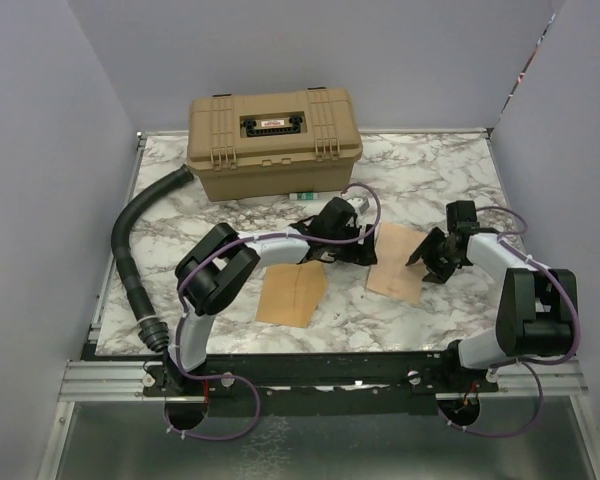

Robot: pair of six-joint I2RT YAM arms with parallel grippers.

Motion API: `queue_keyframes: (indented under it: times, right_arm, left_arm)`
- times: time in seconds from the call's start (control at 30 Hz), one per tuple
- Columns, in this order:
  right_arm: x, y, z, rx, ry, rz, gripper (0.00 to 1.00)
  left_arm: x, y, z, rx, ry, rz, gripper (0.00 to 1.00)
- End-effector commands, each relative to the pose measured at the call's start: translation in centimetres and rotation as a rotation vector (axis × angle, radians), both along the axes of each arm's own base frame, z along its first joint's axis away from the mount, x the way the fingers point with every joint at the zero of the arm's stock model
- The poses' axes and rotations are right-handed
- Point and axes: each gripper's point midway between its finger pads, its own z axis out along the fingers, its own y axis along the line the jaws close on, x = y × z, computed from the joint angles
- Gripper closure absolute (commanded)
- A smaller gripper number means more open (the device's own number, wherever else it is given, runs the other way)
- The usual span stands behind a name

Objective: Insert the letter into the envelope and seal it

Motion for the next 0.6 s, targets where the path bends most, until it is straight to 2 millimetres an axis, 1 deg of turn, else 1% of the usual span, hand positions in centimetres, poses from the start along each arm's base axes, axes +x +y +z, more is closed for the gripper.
queue_keyframes:
  times: [0.0,0.1,0.17,0.23,0.37,0.47,0.57]
  right_arm:
    - [-0.8,-0.3,-2.1,-0.014,0.059,0.000,0.39]
    - [-0.9,0.1,-2.4,0.007,0.064,0.004,0.40]
    - [-0.9,0.3,-2.7,0.024,0.066,0.004,0.41]
    - [-1.0,0.6,-2.9,0.039,0.065,0.005,0.41]
    - [-1.2,1.4,-3.5,0.084,0.074,0.007,0.42]
    - [-1.3,1.5,-3.7,0.093,0.080,0.005,0.42]
    - [-0.7,1.4,-3.2,0.085,0.060,0.012,0.42]
  left_arm:
    - [0.0,-0.9,-1.9,0.004,0.050,0.016,0.24]
    - [-0.6,-1.1,-3.4,0.009,0.102,0.005,0.30]
    - [-1.1,-1.6,-3.9,-0.006,0.149,-0.012,0.35]
    - [-1.6,-2.0,-4.4,-0.017,0.192,-0.023,0.42]
    - [-2.3,-2.1,-5.5,-0.017,0.248,-0.029,0.53]
    - [-1.7,-1.4,-6.0,0.003,0.245,-0.006,0.60]
    - [-0.7,-0.5,-5.9,0.005,0.242,0.024,0.67]
